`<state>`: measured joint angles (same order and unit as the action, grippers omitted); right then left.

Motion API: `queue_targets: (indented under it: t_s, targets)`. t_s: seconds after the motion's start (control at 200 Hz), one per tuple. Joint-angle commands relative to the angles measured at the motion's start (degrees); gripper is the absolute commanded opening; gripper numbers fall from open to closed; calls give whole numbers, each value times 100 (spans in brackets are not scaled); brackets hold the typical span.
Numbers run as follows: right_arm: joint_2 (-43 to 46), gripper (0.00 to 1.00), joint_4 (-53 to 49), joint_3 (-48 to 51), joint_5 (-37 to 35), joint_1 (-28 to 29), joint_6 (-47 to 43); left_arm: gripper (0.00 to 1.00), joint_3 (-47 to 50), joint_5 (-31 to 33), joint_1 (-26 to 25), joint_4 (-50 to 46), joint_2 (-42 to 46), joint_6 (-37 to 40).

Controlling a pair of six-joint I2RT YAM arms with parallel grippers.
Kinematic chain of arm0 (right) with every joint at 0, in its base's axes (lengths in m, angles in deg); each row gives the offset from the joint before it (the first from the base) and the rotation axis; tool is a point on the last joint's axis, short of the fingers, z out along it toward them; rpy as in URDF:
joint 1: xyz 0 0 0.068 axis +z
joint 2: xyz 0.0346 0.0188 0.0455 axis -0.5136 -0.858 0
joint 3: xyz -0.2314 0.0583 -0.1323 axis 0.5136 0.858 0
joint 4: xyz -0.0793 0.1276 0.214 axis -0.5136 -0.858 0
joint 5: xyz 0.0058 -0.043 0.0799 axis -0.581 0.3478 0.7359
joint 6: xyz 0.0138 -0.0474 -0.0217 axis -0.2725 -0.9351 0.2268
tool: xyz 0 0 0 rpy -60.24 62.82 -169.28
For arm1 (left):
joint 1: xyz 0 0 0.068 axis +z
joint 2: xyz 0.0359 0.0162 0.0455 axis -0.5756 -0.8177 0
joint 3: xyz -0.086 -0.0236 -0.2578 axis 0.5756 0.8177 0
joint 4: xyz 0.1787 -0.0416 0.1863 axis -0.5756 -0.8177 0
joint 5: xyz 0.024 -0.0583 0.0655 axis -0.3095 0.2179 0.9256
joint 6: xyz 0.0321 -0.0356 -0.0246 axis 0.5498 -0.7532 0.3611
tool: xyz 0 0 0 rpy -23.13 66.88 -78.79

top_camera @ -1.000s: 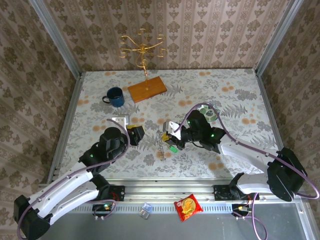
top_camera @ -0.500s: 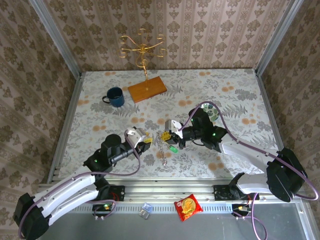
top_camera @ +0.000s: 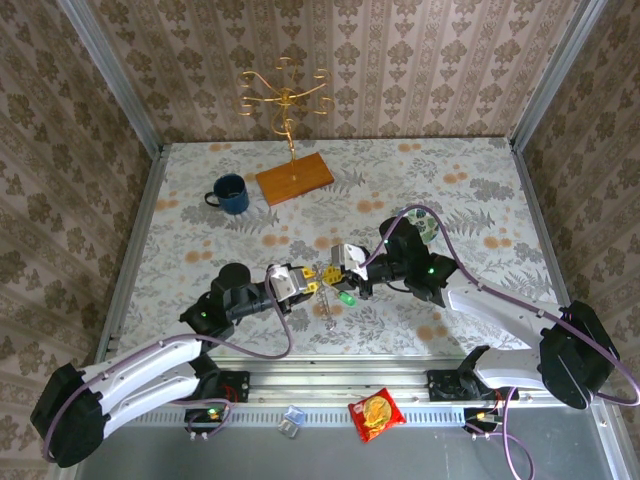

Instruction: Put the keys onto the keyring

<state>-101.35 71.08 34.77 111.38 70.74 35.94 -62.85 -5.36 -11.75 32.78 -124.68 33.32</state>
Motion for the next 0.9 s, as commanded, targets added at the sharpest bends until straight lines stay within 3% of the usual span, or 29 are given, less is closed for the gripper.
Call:
queue_targets:
  t_s: [0.0, 0.255, 0.895]
  targets:
    - [141, 0, -37, -34, -28, 58, -244, 20, -13, -230, -30, 344, 6, 157]
    - [98, 0, -118, -109, -8, 168, -313, 13, -49, -342, -39, 393, -149, 198]
    - [53, 0, -348, -175, -500, 226, -410, 20, -13, -341, -87, 408, -10, 214]
